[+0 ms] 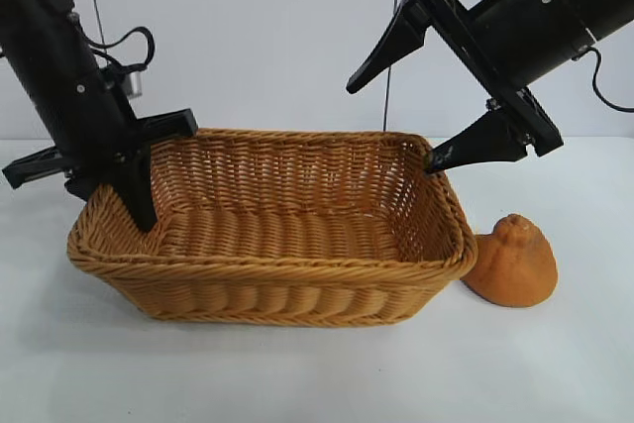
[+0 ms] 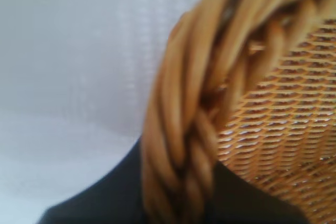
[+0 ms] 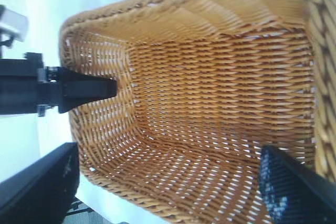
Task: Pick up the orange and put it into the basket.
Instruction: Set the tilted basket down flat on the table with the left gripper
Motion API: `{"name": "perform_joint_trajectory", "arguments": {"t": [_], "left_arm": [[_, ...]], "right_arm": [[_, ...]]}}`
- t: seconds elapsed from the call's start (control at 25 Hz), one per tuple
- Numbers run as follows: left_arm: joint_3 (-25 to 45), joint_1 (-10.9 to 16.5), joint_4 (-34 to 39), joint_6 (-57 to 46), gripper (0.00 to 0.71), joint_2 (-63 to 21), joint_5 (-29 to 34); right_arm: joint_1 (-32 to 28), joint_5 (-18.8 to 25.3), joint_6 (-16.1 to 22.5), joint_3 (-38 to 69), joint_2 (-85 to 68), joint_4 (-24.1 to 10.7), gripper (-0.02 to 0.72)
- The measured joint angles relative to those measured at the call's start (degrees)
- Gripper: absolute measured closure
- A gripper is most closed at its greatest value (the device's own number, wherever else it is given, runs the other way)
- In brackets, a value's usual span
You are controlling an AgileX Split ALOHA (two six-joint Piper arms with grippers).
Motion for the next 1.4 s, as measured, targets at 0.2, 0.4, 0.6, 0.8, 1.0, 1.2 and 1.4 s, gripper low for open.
{"name": "perform_joint_trajectory", "arguments": {"t": [0.2,0.4,0.6,0.8,1.0,1.2,1.4], "left_arm": [[0.0,0.0,-0.1,0.0,0.625,1.3,-1.4],[0.0,0.0,-0.4,0.1,0.582,1.5,-1.7],[0.0,0.0,-0.9,-0.2,0.188,1.5,-1.9],[-0.3,0.0,-1.1,-0.4,0.055,0.7,-0.8],[-2.8,0.0,1.4,-0.5,0.044,-3.9,3.0],[-6.4,0.4,11.8,-1.5,0.043,-8.8,6.6],[-8.4,5.2,19.3,-2.0,0.041,-10.7,10.1]], "right_arm": [[0.0,0.0,0.0,0.0,0.0,0.0,0.072],[0.0,0.0,0.0,0.0,0.0,0.0,0.072],[0.0,0.0,0.0,0.0,0.0,0.0,0.072],[0.0,0.0,0.0,0.0,0.0,0.0,0.072],[0.0,0.0,0.0,0.0,0.0,0.0,0.072],[0.0,0.0,0.0,0.0,0.0,0.0,0.072],[0.0,0.0,0.0,0.0,0.0,0.0,0.072]]}}
